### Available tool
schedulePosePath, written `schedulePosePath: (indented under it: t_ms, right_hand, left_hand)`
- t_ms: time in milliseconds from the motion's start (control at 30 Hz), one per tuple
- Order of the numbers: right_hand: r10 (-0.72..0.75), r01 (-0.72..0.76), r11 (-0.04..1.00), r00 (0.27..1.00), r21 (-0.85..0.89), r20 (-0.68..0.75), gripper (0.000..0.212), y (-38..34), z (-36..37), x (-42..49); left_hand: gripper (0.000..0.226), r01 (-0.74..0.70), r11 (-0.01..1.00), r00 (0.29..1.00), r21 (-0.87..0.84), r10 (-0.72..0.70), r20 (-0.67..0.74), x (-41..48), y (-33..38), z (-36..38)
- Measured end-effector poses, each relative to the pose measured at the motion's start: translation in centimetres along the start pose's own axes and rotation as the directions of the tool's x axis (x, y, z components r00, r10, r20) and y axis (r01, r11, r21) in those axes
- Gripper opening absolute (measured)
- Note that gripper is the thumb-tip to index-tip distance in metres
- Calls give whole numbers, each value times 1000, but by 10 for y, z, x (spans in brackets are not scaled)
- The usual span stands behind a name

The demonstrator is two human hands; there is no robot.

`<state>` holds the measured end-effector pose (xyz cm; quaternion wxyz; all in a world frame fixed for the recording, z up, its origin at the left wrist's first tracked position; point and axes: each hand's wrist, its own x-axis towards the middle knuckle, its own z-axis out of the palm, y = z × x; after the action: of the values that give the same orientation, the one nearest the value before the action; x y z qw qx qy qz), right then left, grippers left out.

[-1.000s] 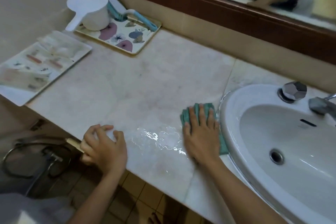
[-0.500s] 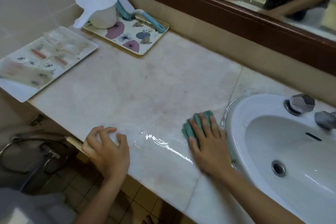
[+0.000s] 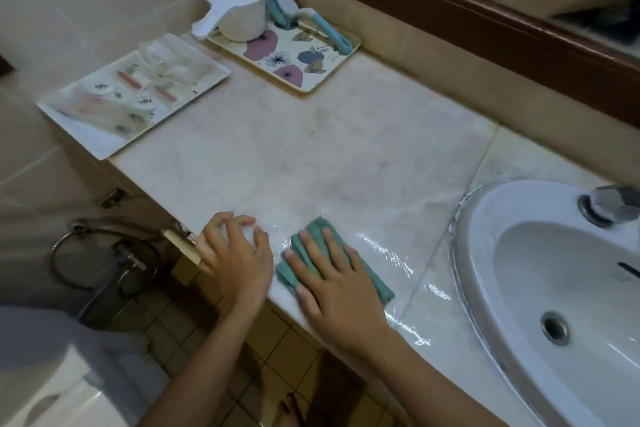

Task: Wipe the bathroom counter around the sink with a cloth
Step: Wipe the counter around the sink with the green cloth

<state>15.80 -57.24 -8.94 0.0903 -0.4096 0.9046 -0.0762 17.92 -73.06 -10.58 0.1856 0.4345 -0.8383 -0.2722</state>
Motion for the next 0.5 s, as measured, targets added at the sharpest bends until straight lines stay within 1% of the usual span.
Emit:
schedulePosePath:
  t_ms: [33,100,133,167,233,267,333,367,433,500]
  right_hand:
    - [-34,34,999,999,-28,4,54,4,2,-25]
    - [-31,31,998,999,-53,14,54,27,2,-58]
    - [9,-9,998,1000,-63,5,55,42,-1,-64]
    - [72,-72,995,997,-70,4,56,55,-3,-63]
    - [231,-231,969,973,-83,-9,56,79,-10,-44]
    - [309,-309,948,951,-78,-21,56,87,-14,-29]
    - [437,-440,896,898,-63,-61,59,103,-18,6]
    - [484,-489,871,871,-55,-80,61,109,-19,24]
    - [561,-565,824,823,-29,-94,62,111,-23,61]
    - [583,-585,811,809,-1,-77,57,96,-23,97]
  left_hand:
    - [15,0,1000,999,18,-1,34,4,-2,-4]
    - [11,-61,996,998,71,60,20,22,-10,-12]
    - [10,-85,995,996,59,85,-10,38,-15,-17]
    - [13,-87,996,995,6,87,-40,58,-19,-20]
    - [20,-79,990,996,-116,74,-47,97,-22,-23]
    - [23,-86,991,996,-101,83,-34,111,-23,-22]
    - [27,-141,989,990,33,142,-13,125,-27,-14]
    - [29,-162,984,987,72,163,-9,127,-29,-10]
    - [28,-176,980,984,92,179,-24,127,-33,-6]
    - [26,-170,979,983,110,176,-49,128,-36,-4]
